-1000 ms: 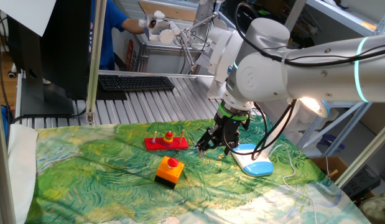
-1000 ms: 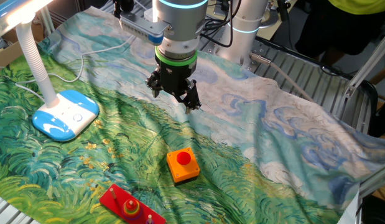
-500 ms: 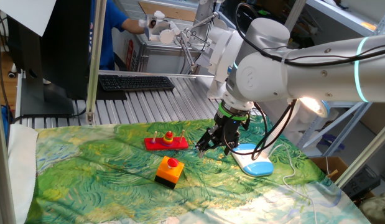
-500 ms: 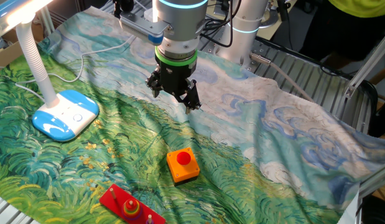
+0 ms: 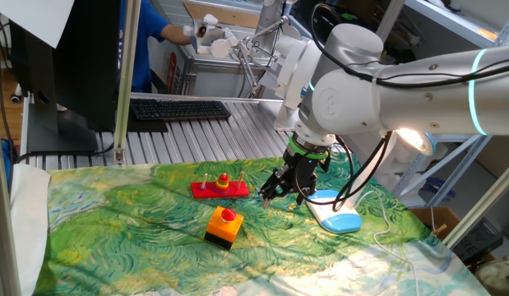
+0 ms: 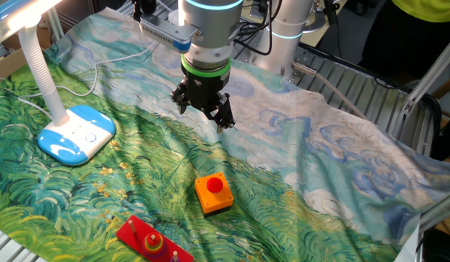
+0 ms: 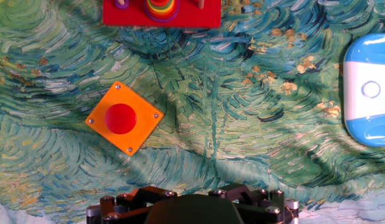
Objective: Turn off the desk lamp by pressing the button
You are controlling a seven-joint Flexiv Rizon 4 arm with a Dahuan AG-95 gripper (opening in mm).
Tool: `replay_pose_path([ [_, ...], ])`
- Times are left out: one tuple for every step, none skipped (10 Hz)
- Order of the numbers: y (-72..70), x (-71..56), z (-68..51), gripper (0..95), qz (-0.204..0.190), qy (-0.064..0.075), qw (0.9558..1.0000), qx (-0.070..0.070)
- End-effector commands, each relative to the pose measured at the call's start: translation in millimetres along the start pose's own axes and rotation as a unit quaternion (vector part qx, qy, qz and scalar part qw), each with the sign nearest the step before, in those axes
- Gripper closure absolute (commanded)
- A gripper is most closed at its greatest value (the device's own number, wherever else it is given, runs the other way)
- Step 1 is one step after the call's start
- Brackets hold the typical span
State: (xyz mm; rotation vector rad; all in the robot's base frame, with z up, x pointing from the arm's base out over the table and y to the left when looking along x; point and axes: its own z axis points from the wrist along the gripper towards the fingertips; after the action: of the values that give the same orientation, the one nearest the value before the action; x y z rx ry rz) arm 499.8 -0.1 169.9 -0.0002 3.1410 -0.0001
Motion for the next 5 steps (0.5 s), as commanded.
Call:
replay_pose_path([
  [0.1,-0.2,-0.1,95.0,0.0,0.0,1.0,0.0],
  [-0.1,-0.3,0.0,95.0,0.072,-0.014,0.9971,0.02],
  [-0.3,-0.4,0.2,95.0,0.072,-0.014,0.9971,0.02],
  [-0.5,-0.5,0.4,95.0,0.071,-0.014,0.9972,0.02],
  [-0.7,-0.6,0.6,95.0,0.071,-0.014,0.9972,0.019],
])
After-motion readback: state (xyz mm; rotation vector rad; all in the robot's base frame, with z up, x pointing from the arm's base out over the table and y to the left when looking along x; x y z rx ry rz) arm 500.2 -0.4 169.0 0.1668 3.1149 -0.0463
